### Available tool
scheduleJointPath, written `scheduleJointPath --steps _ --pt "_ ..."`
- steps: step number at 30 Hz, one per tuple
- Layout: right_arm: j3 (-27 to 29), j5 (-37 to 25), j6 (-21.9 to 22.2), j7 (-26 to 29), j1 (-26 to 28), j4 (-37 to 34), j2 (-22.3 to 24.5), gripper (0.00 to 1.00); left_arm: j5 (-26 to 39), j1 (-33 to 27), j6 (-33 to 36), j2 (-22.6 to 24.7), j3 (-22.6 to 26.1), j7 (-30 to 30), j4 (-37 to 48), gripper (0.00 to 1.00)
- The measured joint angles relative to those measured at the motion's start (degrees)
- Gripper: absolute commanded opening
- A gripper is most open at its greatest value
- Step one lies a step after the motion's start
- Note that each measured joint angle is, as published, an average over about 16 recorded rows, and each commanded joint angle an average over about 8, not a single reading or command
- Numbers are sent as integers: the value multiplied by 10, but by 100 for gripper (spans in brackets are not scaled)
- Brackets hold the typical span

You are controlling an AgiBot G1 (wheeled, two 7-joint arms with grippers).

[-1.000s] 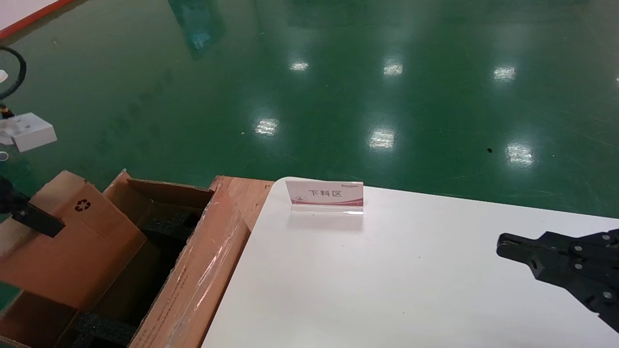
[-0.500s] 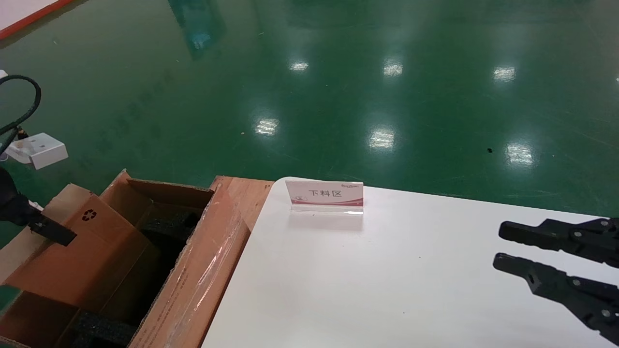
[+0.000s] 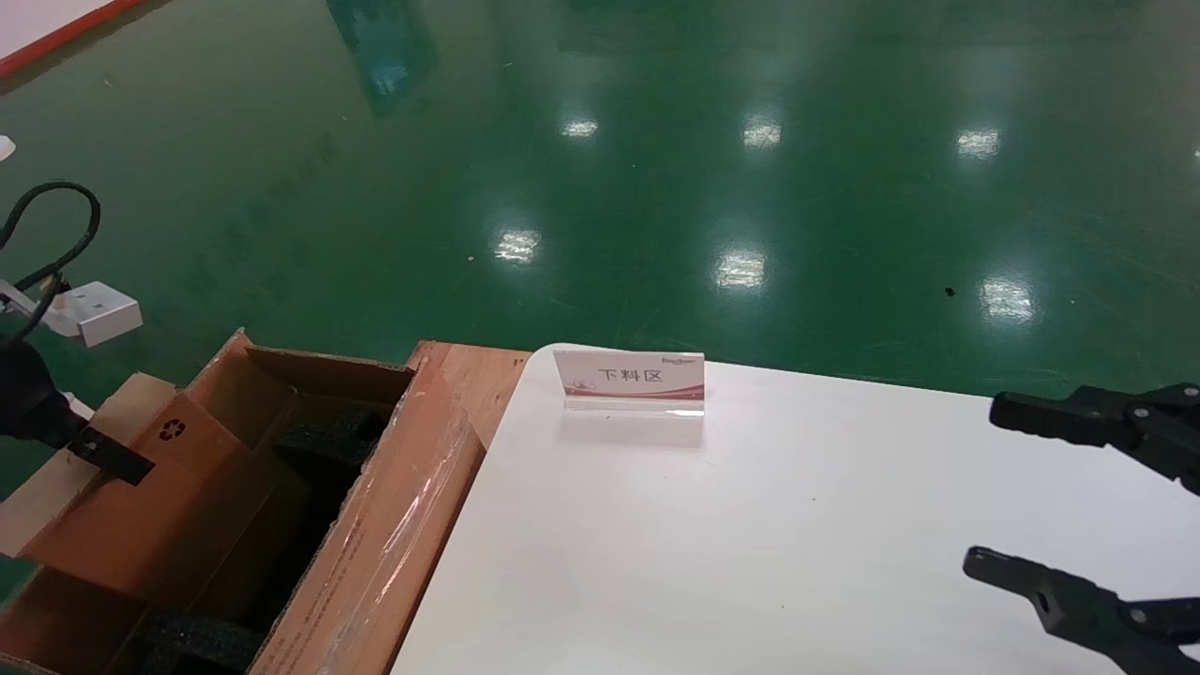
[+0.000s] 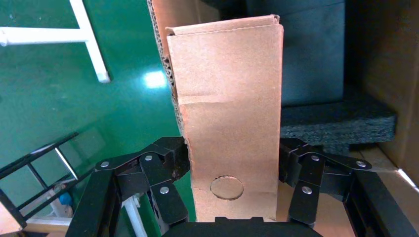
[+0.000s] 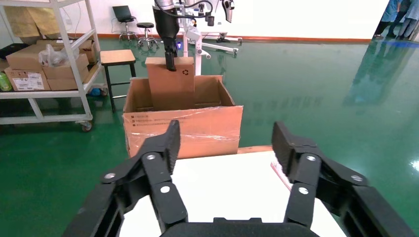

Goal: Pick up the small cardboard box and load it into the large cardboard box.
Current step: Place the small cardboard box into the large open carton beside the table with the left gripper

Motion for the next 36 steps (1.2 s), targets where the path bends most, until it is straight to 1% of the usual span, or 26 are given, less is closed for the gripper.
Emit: scheduleJointPath --steps 8,26,36 --pt "0 0 0 0 0 0 0 100 -7 43 -20 21 2 3 40 0" --pt "-1 1 0 0 0 0 0 100 -28 150 -55 86 2 -19 117 0" --pt "-1 1 0 -1 0 0 0 100 -40 198 -84 113 -4 -13 173 0"
